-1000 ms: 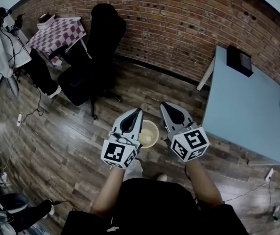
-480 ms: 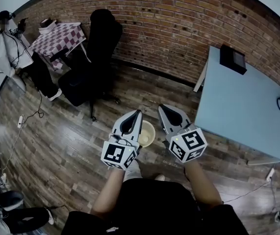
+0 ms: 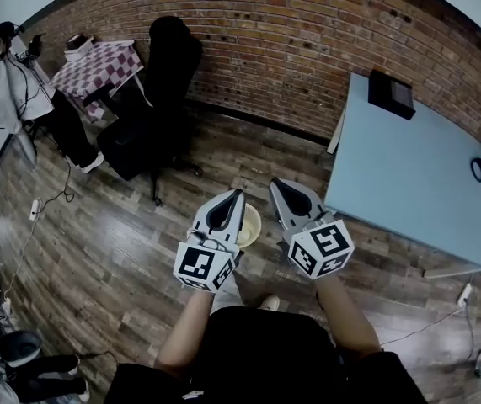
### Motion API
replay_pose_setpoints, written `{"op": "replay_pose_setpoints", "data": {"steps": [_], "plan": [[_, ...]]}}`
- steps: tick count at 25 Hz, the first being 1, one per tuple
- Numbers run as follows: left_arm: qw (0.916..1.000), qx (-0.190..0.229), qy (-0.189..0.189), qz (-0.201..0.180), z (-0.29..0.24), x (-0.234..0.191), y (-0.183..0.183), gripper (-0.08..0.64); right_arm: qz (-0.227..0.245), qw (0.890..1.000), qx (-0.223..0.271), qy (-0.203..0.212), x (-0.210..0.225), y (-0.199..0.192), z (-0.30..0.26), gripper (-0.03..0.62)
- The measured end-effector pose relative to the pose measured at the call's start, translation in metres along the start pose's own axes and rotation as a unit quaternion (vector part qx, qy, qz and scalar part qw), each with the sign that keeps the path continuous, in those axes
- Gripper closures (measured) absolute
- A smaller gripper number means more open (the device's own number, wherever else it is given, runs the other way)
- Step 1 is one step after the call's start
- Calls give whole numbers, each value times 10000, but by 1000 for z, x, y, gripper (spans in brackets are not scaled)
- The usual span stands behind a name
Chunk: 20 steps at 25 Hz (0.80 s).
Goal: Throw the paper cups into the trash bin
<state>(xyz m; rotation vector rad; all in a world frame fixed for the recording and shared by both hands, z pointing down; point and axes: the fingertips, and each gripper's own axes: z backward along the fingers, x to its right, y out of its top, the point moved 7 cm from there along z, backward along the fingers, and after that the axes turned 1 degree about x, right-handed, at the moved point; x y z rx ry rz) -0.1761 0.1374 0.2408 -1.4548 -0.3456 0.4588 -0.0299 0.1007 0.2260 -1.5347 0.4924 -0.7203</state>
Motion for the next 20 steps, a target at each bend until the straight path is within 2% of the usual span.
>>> {"op": "replay_pose_setpoints", "data": {"steps": [20], "plan": [[9996, -240, -55, -118, 16, 37, 4, 551, -158, 9998, 4, 94, -6, -6, 30, 591]]}}
